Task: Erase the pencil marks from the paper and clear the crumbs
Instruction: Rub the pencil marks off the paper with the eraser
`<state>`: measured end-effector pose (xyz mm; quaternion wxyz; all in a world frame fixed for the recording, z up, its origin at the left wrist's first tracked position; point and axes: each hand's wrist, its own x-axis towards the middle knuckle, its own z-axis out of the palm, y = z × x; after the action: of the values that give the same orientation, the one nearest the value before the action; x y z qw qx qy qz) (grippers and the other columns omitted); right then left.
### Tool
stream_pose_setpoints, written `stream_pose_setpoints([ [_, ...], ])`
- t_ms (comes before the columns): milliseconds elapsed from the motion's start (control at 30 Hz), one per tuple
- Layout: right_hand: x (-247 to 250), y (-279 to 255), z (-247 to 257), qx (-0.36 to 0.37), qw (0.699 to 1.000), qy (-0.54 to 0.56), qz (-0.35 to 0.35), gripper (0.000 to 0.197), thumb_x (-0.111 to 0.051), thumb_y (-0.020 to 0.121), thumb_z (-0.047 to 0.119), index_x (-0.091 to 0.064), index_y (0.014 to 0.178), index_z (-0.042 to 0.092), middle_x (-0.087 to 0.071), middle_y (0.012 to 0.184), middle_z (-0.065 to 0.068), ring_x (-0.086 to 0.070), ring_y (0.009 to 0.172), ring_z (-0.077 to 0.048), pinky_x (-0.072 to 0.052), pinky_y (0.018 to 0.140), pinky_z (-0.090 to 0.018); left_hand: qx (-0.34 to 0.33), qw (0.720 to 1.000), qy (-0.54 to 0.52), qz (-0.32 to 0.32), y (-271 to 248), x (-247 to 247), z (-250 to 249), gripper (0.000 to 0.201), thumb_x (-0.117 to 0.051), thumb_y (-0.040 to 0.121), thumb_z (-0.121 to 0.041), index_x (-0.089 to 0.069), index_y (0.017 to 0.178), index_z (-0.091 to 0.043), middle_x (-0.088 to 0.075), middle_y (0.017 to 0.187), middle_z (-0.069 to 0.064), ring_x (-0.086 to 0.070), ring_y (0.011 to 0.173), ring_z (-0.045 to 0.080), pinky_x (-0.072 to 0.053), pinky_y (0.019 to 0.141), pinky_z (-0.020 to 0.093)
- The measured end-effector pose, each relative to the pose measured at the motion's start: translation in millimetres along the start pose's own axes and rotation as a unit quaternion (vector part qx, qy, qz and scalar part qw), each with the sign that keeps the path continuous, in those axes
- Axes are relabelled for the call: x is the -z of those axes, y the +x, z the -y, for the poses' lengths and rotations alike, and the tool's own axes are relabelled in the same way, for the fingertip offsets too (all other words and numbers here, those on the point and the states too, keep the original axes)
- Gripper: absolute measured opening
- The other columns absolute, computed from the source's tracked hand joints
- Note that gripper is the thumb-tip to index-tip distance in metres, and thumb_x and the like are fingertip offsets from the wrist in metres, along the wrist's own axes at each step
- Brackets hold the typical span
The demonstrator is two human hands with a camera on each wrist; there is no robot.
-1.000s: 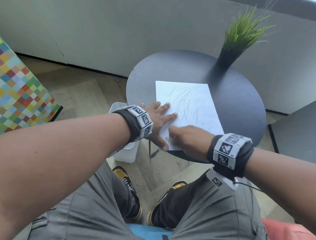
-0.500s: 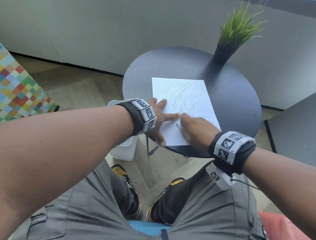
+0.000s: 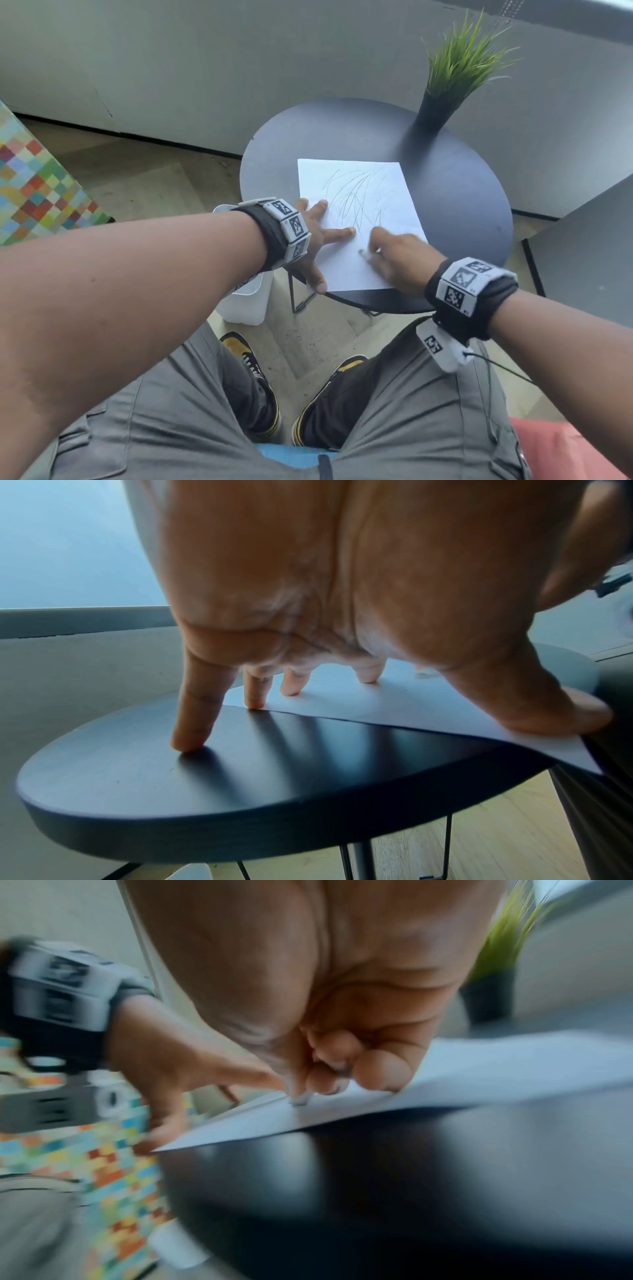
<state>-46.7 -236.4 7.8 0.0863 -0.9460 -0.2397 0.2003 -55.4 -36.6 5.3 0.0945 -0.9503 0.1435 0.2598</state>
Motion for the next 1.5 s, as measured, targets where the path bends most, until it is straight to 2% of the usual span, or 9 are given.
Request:
stream_pose_setpoints([
  [67,0.3,-1.5,-0.7,-0.015,1.000,-0.003,-0.023,0.026,-0.037,0.100,0.042,-0.041,0.099,0.016,-0.058,0.091,-0.008,-0.053,0.080,-0.030,-0.046,0.071,-0.038,0.000,1.000,0.000,0.000,0.4,0.3,-0.1,0.118,-0.063,0.058,-0.088,0.009,0.147,-0.059,0.009,0.162,0.013,-0.004,0.145,0.047,-0.026,0.111,0.067],
  [200,-22.1,-21.3,31.1,0.110,0.993,-0.026,0.044,0.022,-0.037,0.102,0.036,-0.038,0.096,0.015,-0.050,0.073,0.002,-0.050,0.072,-0.027,-0.038,0.061,-0.036,0.009,1.000,0.007,0.006,1.7,1.2,-1.6,0.119,-0.064,0.059,-0.086,0.011,0.147,-0.059,0.009,0.162,0.014,-0.004,0.145,0.048,-0.025,0.112,0.066],
  [367,-0.4,3.3,7.3,-0.020,1.000,0.001,-0.024,0.023,-0.039,0.100,0.039,-0.040,0.102,0.016,-0.056,0.090,-0.008,-0.054,0.081,-0.031,-0.047,0.071,-0.039,0.002,1.000,0.008,0.003,1.5,2.4,-1.3,0.119,-0.064,0.058,-0.087,0.009,0.147,-0.058,0.002,0.160,0.014,-0.011,0.142,0.046,-0.029,0.110,0.064],
  [500,-22.0,-17.8,37.1,0.123,0.989,-0.038,0.071,0.012,-0.041,0.100,0.027,-0.040,0.101,0.014,-0.051,0.077,-0.001,-0.052,0.076,-0.028,-0.042,0.064,-0.038,0.007,1.000,0.016,-0.003,3.1,-0.5,-1.3,0.120,-0.063,0.054,-0.089,0.011,0.144,-0.060,0.004,0.160,0.015,-0.011,0.141,0.048,-0.029,0.109,0.064],
  [667,-0.2,3.4,10.6,-0.027,0.999,-0.011,-0.013,0.023,-0.040,0.099,0.036,-0.043,0.110,0.016,-0.060,0.097,-0.013,-0.056,0.087,-0.033,-0.048,0.076,-0.040,0.000,1.000,0.002,0.003,2.2,0.3,0.5,0.120,-0.063,0.055,-0.089,0.011,0.145,-0.060,0.005,0.161,0.013,-0.009,0.143,0.046,-0.028,0.110,0.065],
  [833,-20.5,-11.8,39.9,0.104,0.992,-0.030,0.066,0.014,-0.043,0.099,0.026,-0.044,0.107,0.014,-0.056,0.087,-0.006,-0.056,0.085,-0.031,-0.045,0.069,-0.039,-0.002,1.000,0.004,0.000,4.3,-2.9,1.1,0.119,-0.064,0.055,-0.088,0.011,0.144,-0.060,0.005,0.160,0.015,-0.009,0.143,0.046,-0.030,0.109,0.065],
  [1000,11.0,23.8,-9.7,-0.068,0.997,-0.008,-0.016,0.027,-0.044,0.096,0.047,-0.046,0.100,0.021,-0.060,0.099,-0.011,-0.055,0.087,-0.032,-0.046,0.076,-0.037,-0.009,1.000,-0.028,0.000,-3.7,-3.3,3.7,0.122,-0.064,0.063,-0.085,0.011,0.152,-0.049,0.016,0.164,0.006,0.006,0.150,0.038,-0.020,0.111,0.067],
  [1167,7.3,21.6,-23.2,-0.075,0.997,0.001,0.008,0.025,-0.043,0.095,0.048,-0.044,0.095,0.023,-0.062,0.093,-0.006,-0.057,0.081,-0.027,-0.048,0.073,-0.037,0.030,0.990,-0.127,-0.052,-3.1,-16.7,30.4,0.118,-0.051,0.062,-0.092,-0.003,0.155,-0.038,0.009,0.166,-0.002,0.003,0.152,0.021,-0.017,0.117,0.060],
  [1500,37.9,45.4,4.6,0.017,0.998,0.064,0.008,0.023,-0.056,0.090,0.045,-0.052,0.090,0.023,-0.067,0.069,0.005,-0.063,0.057,-0.013,-0.043,0.053,-0.023,-0.023,0.995,-0.089,-0.045,2.1,-21.1,18.4,0.131,-0.050,0.053,-0.098,0.001,0.156,-0.034,0.014,0.164,-0.015,0.008,0.151,0.023,-0.015,0.111,0.067],
])
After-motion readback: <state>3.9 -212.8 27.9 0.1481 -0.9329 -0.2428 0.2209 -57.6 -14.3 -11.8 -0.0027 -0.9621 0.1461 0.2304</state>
